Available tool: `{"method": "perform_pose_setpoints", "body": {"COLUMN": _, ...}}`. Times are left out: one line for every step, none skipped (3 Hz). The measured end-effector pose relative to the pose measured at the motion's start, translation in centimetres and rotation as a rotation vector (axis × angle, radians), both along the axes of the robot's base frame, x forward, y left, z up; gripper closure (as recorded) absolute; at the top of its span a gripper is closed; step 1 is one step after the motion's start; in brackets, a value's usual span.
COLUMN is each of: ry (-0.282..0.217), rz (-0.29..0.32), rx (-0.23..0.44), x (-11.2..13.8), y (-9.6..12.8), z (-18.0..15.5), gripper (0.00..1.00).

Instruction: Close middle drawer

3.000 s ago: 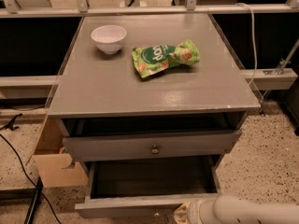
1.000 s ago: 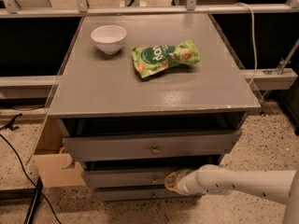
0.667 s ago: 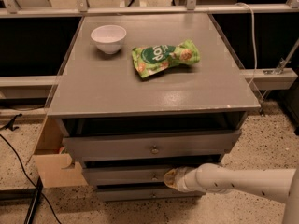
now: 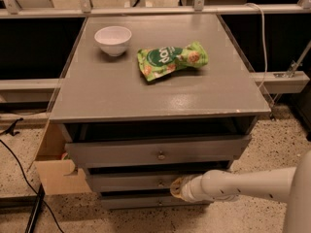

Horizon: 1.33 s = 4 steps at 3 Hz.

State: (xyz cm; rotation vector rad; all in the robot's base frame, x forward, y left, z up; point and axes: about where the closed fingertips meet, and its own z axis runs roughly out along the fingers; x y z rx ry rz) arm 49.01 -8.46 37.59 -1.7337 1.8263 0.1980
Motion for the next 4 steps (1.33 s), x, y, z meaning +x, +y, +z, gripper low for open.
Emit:
{"method": "perform_pose_setpoints", "body": {"ry": 0.074, "rz": 0.001, "rx": -0.028, "x": -2.8, "y": -0.9, "z": -0.5, "gripper": 1.0}}
{"method": "perform_pose_setpoints", "body": {"ry": 0.154, "rz": -0.006, "rx": -0.035, "x": -6.2, "y": -2.2, "z": -0.7, "gripper": 1.0}}
{"method": "perform_pose_setpoints", "body": {"ry": 0.169, "rz": -0.005, "rx": -0.036, "x": -6.8, "y": -2.4, "z": -0.7, "gripper": 0.84}}
{"method": "perform_pose_setpoints", "body": {"ry": 0.169, "rz": -0.005, "rx": -0.036, "x": -6.8, "y": -2.4, "z": -0.7, "gripper": 0.62}}
